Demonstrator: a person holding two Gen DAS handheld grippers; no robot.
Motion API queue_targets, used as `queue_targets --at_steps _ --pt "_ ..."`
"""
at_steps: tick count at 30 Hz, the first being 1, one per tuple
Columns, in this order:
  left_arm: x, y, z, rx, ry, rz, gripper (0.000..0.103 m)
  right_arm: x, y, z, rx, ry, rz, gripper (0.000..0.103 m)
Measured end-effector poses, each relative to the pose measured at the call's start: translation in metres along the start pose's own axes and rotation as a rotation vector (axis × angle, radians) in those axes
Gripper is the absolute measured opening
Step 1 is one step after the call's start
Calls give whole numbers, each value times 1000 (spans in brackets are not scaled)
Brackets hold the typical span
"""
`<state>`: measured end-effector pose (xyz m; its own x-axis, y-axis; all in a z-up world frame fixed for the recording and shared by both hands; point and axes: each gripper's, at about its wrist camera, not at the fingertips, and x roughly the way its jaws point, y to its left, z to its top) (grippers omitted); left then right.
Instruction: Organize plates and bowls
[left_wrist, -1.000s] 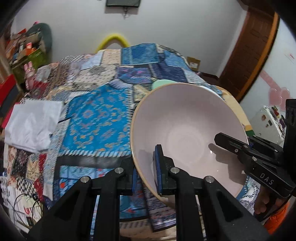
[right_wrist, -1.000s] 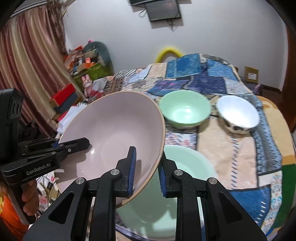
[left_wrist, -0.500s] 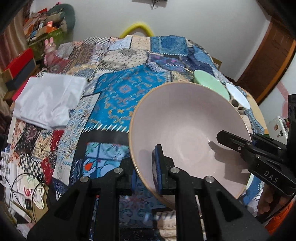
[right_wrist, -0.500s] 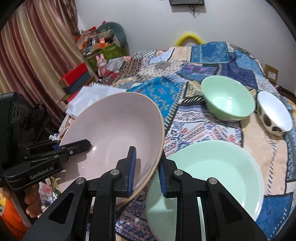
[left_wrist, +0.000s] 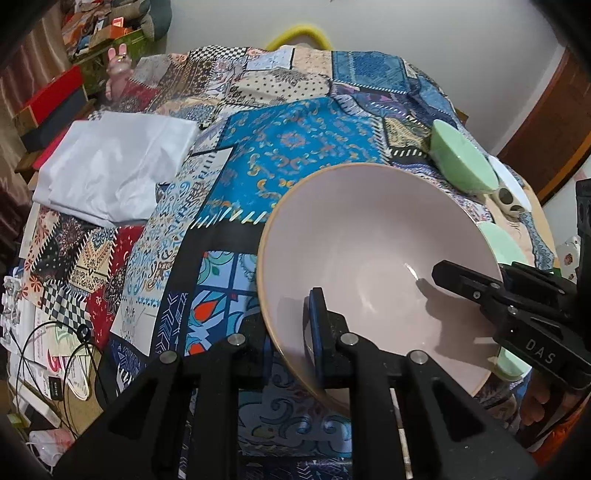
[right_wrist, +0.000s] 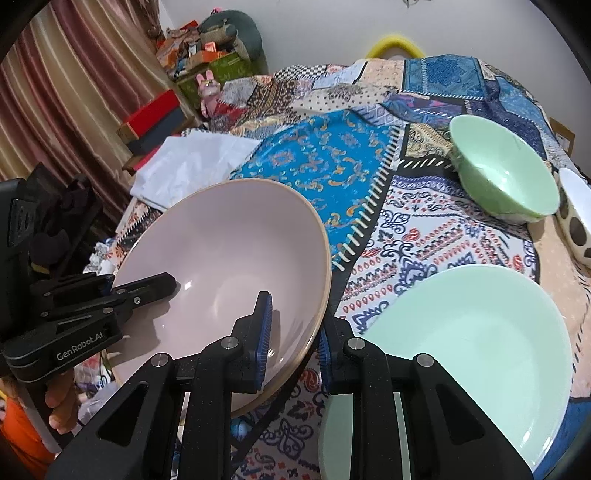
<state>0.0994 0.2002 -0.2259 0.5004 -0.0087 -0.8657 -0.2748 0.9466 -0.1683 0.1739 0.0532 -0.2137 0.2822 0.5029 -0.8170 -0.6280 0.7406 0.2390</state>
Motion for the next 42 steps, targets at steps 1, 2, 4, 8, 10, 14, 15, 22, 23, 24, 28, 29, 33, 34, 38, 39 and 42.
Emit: queue_targets --at_steps 1,2,4,8,10,14,15,22,23,24,28,29,33,34,38,39,42 --pt "2 2 -1 -3 3 2 15 2 1 0 -2 4 -1 20" --pt "3 4 -1 -6 5 2 15 5 2 1 -10 11 -4 20" --pt "7 7 -2 -13 12 2 15 9 3 1 -18 22 -10 20" --pt "13 11 -3 -20 21 -3 15 15 4 1 -23 41 -20 20" --pt "14 10 -3 -15 20 -4 15 17 4 1 -20 51 -20 22" --pt "16 7 -5 -3 19 -1 15 21 3 0 -21 67 -31 23" --pt "16 7 -6 1 21 2 15 21 2 0 -22 68 -31 23" --pt "10 4 -6 9 9 19 15 13 -2 -2 -27 50 -33 23" --pt "9 4 -6 10 2 23 15 12 -2 -2 -26 47 -33 23" --pt "6 4 -6 10 -6 29 15 11 -3 -2 -26 44 -33 23" --pt "-10 5 -3 12 -52 58 15 1 -5 -2 -19 19 -23 23" --pt "-14 5 -2 13 -66 64 15 -3 -6 -2 -18 9 -21 23" --pt "-36 -1 4 11 -123 52 25 -21 -7 0 -14 -40 -5 24" --pt "-41 -5 5 19 -136 49 26 -26 -7 0 -13 -53 -3 24" --pt "-58 -24 10 55 -181 34 30 -47 -8 4 -22 -109 -13 25" --pt "-62 -29 11 60 -188 27 31 -54 -9 5 -23 -127 -16 26" --pt "-72 -44 18 72 -213 3 32 -71 -15 7 -21 -167 -20 29"
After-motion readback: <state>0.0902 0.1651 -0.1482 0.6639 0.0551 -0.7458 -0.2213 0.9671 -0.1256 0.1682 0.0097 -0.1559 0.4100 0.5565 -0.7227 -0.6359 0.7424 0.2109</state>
